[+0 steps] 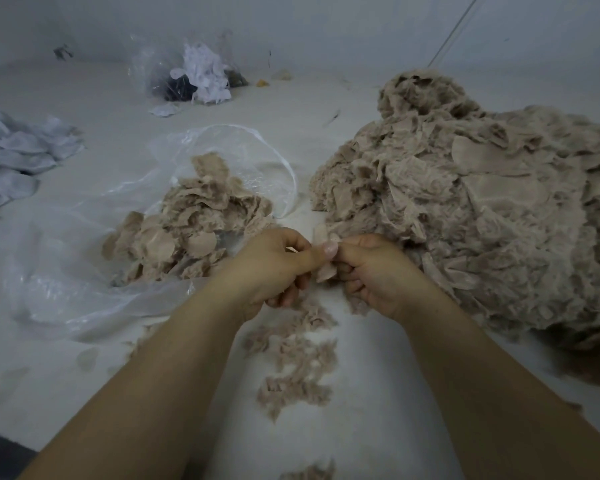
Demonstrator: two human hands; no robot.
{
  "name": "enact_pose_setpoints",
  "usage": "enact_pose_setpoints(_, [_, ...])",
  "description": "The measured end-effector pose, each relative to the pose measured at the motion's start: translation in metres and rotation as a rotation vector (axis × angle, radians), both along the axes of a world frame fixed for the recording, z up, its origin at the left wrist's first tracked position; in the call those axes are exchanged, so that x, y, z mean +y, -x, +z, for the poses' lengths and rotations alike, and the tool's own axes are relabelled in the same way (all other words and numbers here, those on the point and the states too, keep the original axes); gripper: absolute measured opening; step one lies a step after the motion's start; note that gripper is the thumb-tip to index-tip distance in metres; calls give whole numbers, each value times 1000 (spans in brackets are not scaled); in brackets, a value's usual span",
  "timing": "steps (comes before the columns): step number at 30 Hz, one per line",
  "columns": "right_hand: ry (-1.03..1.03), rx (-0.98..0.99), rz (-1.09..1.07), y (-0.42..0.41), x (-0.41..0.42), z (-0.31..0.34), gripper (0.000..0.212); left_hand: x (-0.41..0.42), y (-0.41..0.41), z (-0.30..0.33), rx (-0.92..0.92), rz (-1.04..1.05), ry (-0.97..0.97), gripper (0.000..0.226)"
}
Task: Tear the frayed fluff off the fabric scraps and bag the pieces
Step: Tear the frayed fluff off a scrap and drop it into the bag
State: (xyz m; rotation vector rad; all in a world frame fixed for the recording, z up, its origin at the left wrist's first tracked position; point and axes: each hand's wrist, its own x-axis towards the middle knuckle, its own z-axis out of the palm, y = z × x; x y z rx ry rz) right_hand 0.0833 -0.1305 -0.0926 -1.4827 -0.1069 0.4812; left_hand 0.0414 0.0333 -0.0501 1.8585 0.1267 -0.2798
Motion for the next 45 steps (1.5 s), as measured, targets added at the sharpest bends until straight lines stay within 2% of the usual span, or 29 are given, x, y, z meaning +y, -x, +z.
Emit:
enact_pose_setpoints(3, [9,18,-22,-2,-2,-3,32,-3,-3,-4,-22,59,10,29])
enact_pose_setpoints(6, [6,32,-26,0,-1,1,10,-2,-5,-6,-21,195,207,27])
enact_pose_setpoints(8, [-19,58,-39,-1,-1,2,11,-1,-5,-8,-5,230,312,25])
enact_pose_setpoints(11, [-90,135,-64,-1,0,6,37,-1,-3,-11,13,168,290,26])
enact_pose_setpoints(13, [-144,172,-80,0,0,7,31,-1,-2,-11,31,129,278,27])
enact_pose_setpoints(17, [-41,33,-25,4,0,5,12,2,-5,-9,72,81,268,24])
enact_pose_setpoints(18, [-33,27,-30,4,0,5,12,3,-8,-8,33,151,304,22])
enact_pose_setpoints(21, [-73,82,-96,2,0,6,31,11,-23,-4,-165,474,576,17])
enact_pose_setpoints(23, [-96,111,-112,2,0,7,34,10,-27,-2,-217,518,660,11])
enact_pose_setpoints(24, [-106,123,-114,2,0,7,34,8,-27,-5,-184,501,625,20])
enact_pose_setpoints(26, [-124,145,-112,2,1,9,30,1,-22,-13,-103,408,372,31])
enact_pose_setpoints(29, [-149,157,-104,2,0,10,31,-15,-20,-25,-93,231,-95,22])
enact_pose_setpoints(32, [-143,149,-108,3,1,11,30,-25,-25,-29,-164,184,-289,21])
enact_pose_setpoints(36, [-131,157,-136,2,1,11,18,-24,-22,-25,-76,149,-304,26])
enact_pose_setpoints(41, [-138,152,-172,1,1,10,23,-8,-11,-14,40,151,-108,17])
enact_pose_setpoints(45, [-131,153,-165,1,3,10,23,1,-11,-9,18,181,38,23])
